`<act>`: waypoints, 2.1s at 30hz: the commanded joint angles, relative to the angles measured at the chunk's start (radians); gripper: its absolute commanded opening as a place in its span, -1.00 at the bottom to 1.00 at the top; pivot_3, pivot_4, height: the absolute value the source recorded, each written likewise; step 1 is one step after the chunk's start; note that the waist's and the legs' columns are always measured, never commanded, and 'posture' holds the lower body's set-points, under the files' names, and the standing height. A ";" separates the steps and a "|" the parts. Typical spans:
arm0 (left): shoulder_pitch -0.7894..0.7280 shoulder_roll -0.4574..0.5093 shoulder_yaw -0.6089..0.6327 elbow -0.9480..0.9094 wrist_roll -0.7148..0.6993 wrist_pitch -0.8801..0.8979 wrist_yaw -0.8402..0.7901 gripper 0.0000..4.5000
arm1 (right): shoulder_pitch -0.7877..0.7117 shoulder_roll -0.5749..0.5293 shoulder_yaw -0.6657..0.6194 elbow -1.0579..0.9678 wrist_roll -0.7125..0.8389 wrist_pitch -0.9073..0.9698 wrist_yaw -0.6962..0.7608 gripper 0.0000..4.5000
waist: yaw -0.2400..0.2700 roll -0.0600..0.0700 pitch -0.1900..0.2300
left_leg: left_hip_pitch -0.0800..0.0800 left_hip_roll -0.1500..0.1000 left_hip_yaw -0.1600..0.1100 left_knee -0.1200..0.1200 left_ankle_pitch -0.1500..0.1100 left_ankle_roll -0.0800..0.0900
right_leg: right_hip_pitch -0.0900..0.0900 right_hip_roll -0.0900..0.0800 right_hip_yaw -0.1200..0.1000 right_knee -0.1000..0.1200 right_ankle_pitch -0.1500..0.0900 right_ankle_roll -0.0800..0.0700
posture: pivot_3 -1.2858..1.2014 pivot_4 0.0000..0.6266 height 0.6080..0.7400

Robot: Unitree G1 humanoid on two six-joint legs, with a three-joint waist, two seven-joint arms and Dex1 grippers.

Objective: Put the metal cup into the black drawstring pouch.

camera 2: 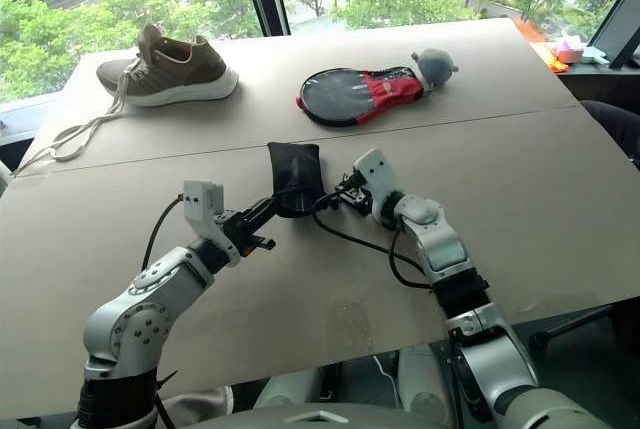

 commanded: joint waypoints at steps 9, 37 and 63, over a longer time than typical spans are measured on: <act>0.009 0.010 0.010 -0.030 0.005 -0.013 -0.013 -1.00 | -0.022 0.013 0.027 0.046 -0.037 0.033 0.038 -0.39 | -0.002 0.000 -0.001 | 0.001 0.000 0.000 0.000 0.000 0.000 | 0.001 0.000 0.000 0.000 0.000 0.000 | 0.03 -0.52 1.00; 0.012 -0.004 -0.016 -0.010 0.041 -0.036 -0.031 -1.00 | 0.074 -0.117 -0.151 -0.264 0.156 0.304 0.034 -0.44 | 0.003 0.000 -0.001 | 0.000 0.000 -0.001 -0.001 0.000 0.000 | 0.001 0.000 -0.001 -0.001 0.000 0.000 | 0.03 -0.52 1.00; 0.022 -0.023 -0.024 -0.012 0.066 -0.049 -0.044 -1.00 | -0.014 -0.029 -0.099 -0.162 0.058 0.303 -0.125 0.34 | 0.002 0.000 -0.001 | -0.002 0.001 -0.001 -0.001 0.000 0.000 | -0.001 0.000 -0.001 -0.002 0.000 0.000 | 0.03 -0.52 1.00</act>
